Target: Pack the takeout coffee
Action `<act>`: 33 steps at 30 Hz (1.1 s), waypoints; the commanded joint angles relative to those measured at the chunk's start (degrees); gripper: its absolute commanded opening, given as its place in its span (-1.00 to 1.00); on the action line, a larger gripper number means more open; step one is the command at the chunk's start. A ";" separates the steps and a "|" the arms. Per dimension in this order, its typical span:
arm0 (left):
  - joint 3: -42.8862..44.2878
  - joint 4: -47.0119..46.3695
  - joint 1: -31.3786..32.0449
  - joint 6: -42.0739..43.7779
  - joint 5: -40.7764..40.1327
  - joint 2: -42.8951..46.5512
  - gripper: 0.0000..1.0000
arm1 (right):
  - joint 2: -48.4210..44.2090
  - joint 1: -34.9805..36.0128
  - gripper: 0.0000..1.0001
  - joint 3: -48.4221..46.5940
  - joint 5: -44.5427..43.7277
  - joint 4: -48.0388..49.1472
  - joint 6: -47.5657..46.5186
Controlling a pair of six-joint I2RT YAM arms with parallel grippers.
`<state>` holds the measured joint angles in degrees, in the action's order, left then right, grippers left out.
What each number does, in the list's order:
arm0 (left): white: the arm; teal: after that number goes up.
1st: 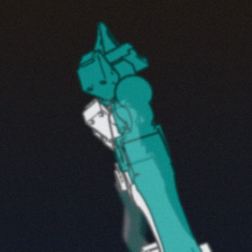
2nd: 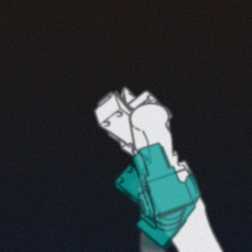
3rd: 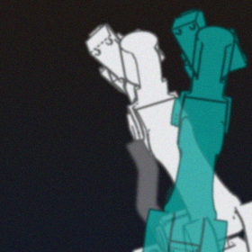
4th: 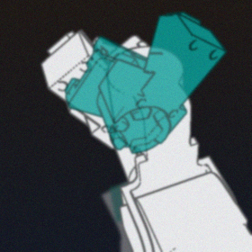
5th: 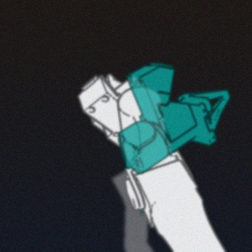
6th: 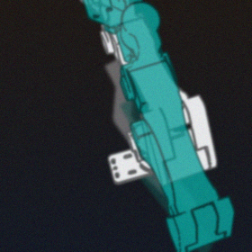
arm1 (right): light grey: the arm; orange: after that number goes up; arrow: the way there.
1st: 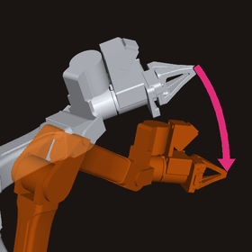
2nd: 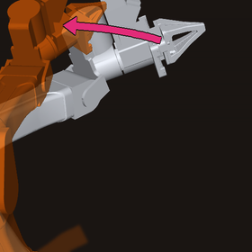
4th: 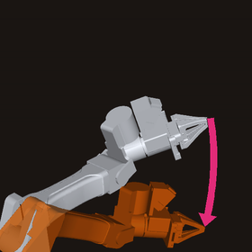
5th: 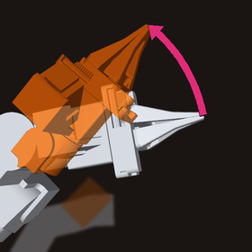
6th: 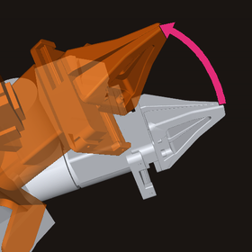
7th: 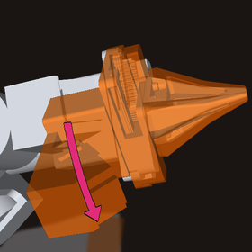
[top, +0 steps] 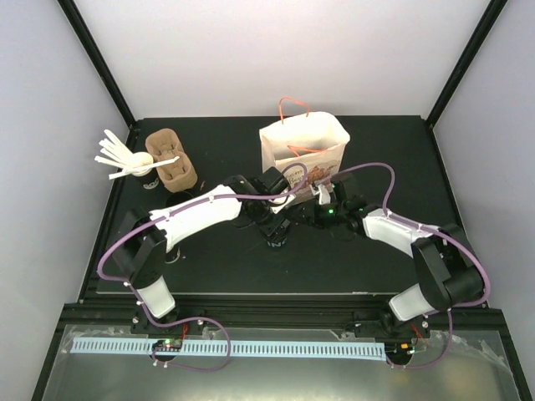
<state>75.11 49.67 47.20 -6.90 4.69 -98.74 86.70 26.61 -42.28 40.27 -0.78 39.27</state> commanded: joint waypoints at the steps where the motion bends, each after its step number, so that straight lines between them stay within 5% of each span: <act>1: -3.14 8.05 1.35 -2.82 2.73 -5.19 0.22 | -3.46 0.24 -0.30 0.45 -3.57 -3.51 -3.51; 5: -1.90 8.79 1.62 -4.04 -0.80 -3.63 0.26 | -5.36 0.13 -0.20 -0.31 -3.76 -5.06 -5.82; 12: -0.67 9.03 1.71 -5.82 0.12 -1.03 0.69 | -4.50 0.12 -0.09 -1.90 -1.10 -9.32 -10.26; 27: 15.27 18.15 1.67 -5.67 -0.21 -1.64 0.86 | -3.67 0.19 0.13 -1.41 6.39 -9.53 -13.01; 33: 14.66 17.06 1.67 -5.37 1.39 -1.05 0.84 | -4.71 0.20 0.46 -0.37 11.97 -5.13 -11.24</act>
<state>88.90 65.25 48.51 -12.38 4.38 -100.03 83.50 26.61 -42.72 46.78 -10.59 27.20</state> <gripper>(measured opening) 0.918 0.686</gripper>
